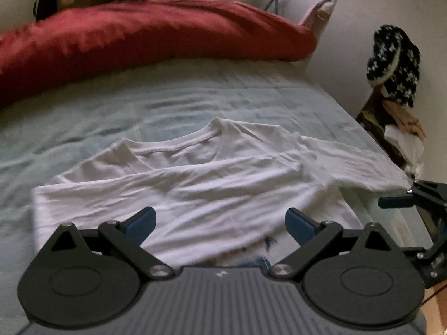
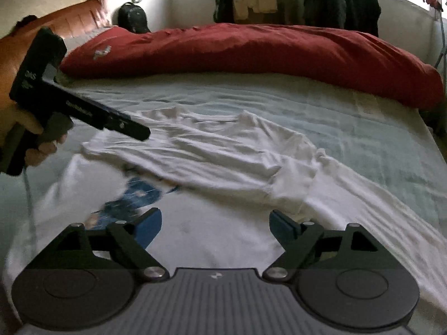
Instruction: Fold clothes
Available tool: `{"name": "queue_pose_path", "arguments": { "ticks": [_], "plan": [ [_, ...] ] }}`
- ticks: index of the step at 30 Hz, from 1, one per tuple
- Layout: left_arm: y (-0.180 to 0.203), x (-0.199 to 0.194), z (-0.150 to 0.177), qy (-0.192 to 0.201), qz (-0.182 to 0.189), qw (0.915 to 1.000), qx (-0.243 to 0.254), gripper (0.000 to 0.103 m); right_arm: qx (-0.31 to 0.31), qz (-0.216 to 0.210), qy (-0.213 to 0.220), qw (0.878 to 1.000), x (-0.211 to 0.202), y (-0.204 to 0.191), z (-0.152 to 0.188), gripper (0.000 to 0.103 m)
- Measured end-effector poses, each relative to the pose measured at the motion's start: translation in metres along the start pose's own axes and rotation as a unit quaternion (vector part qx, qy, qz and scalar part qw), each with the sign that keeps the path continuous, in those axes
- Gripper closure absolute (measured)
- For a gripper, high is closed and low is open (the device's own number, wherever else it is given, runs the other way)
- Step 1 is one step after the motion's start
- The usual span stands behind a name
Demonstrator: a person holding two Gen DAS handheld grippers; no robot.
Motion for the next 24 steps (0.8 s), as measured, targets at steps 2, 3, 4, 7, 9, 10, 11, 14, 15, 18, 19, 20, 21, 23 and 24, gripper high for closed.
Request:
{"name": "queue_pose_path", "arguments": {
  "ticks": [2,3,4,7,9,10,11,14,15,18,19,20,21,23,24],
  "plan": [
    [0.004,-0.007,0.024,0.001,-0.008,0.9999,0.006,0.005,-0.006,-0.003,0.006,1.0,-0.018,-0.011,0.007,0.005],
    [0.006,-0.009,0.038,0.001,-0.012,0.9999,0.009,0.005,-0.007,-0.003,0.011,1.0,-0.026,-0.016,0.011,0.0],
    [0.008,-0.012,0.051,0.002,-0.017,0.9998,0.011,0.005,-0.009,-0.003,0.015,1.0,-0.033,-0.022,0.016,0.0],
    [0.013,-0.02,0.09,0.004,-0.029,0.9994,0.019,0.005,-0.007,-0.005,0.011,1.0,-0.042,-0.041,0.043,0.0],
    [0.016,-0.026,0.116,0.005,-0.037,0.999,0.024,0.005,-0.008,0.003,0.002,1.0,-0.039,-0.053,0.064,0.0],
    [0.018,-0.029,0.13,0.006,-0.041,0.9988,0.027,0.005,-0.008,0.01,-0.001,1.0,-0.037,-0.058,0.074,0.0],
    [0.02,-0.031,0.143,0.006,-0.045,0.9985,0.029,0.005,-0.009,0.017,-0.004,1.0,-0.035,-0.064,0.085,0.0],
    [0.025,-0.04,0.182,0.008,-0.058,0.9976,0.037,0.005,-0.011,0.037,-0.007,0.999,-0.029,-0.077,0.111,0.0],
    [0.027,-0.042,0.195,0.009,-0.062,0.9973,0.04,0.005,-0.009,0.042,-0.011,0.999,-0.027,-0.081,0.118,0.0],
    [0.033,-0.054,0.23,0.019,-0.074,0.9962,0.042,0.005,-0.005,0.059,-0.024,0.998,-0.019,-0.087,0.137,0.0],
    [0.036,-0.06,0.237,0.029,-0.077,0.9959,0.038,0.005,-0.002,0.061,-0.029,0.998,-0.016,-0.087,0.143,0.0],
    [0.039,-0.066,0.244,0.037,-0.079,0.9956,0.033,0.004,0.001,0.064,-0.03,0.997,-0.014,-0.087,0.148,0.0],
    [0.042,-0.072,0.25,0.041,-0.084,0.9953,0.025,0.004,0.005,0.067,-0.026,0.997,-0.014,-0.087,0.15,0.0],
    [0.048,-0.081,0.264,0.049,-0.094,0.9943,0.011,0.004,0.015,0.072,-0.016,0.997,-0.015,-0.087,0.155,0.0],
    [0.051,-0.084,0.271,0.054,-0.098,0.9937,0.004,0.004,0.019,0.075,-0.011,0.997,-0.015,-0.087,0.157,0.0]
  ]
}}
Point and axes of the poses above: each gripper's, at about its wrist camera, not at the fingertips, and x roughly the way its jaws point, y to its right, z to its underside, the point moved 6 cm from there along x, roughly the way its jaws point, and after that the axes turned 11 degrees about z, right-handed, at the moved point
